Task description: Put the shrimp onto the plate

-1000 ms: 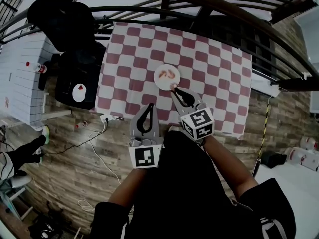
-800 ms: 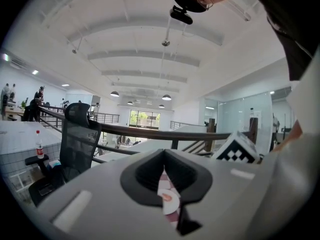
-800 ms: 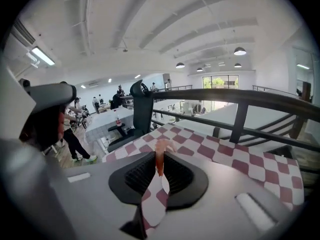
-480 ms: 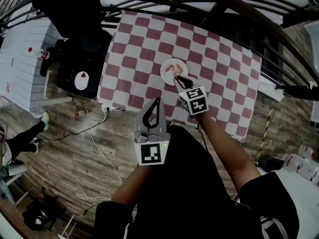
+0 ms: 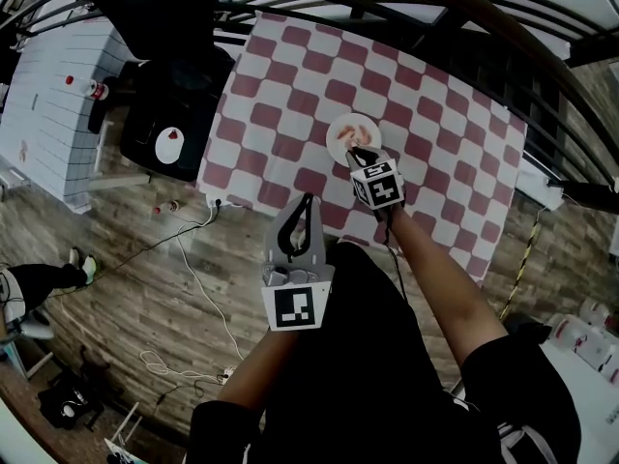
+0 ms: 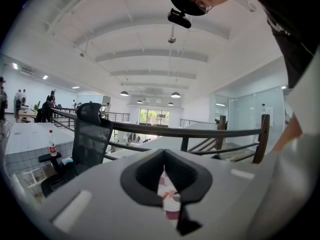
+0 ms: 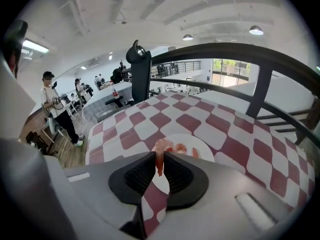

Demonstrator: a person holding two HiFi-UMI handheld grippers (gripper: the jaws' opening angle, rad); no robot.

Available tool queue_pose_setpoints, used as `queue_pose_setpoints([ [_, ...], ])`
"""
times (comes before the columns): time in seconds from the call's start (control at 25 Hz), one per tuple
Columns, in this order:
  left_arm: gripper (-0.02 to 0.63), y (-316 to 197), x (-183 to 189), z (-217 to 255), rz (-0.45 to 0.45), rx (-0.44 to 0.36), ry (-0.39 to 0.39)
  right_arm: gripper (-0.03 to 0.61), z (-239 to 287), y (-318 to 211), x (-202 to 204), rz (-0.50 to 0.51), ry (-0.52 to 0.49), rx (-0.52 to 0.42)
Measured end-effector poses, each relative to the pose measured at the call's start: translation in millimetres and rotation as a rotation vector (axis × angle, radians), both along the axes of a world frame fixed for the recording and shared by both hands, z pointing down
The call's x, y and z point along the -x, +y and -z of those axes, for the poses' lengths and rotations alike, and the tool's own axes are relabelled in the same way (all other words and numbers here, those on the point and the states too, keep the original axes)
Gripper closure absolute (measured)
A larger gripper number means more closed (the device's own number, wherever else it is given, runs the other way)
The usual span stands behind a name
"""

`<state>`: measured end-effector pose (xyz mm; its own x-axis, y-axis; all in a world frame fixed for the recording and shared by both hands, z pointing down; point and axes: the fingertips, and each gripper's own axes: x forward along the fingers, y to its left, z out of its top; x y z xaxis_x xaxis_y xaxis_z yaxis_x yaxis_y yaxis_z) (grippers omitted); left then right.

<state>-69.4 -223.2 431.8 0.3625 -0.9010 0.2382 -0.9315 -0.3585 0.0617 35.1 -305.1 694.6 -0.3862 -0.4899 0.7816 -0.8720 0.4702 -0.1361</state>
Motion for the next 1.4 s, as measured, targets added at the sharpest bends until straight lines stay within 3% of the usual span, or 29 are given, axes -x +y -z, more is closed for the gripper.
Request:
queue_pose_setpoints([
  [0.28, 0.604, -2.0, -11.2, 1.9, 0.008, 0.022, 0.057, 0.527, -24.8, -0.9, -3.7, 0.021, 0.048, 0.030],
  [0.92, 0.604, 19.1, 16.4, 0.4, 0.052, 0.046, 0.050, 0.525, -67.1, -6.0, -4.7, 0.027, 0.063, 0.112],
  [1.4, 0.604, 23.3, 36.3, -2.4, 0.085, 0.059, 0.031, 0.506, -66.3, -7.0, -4.0, -0.024, 0.068, 0.083],
])
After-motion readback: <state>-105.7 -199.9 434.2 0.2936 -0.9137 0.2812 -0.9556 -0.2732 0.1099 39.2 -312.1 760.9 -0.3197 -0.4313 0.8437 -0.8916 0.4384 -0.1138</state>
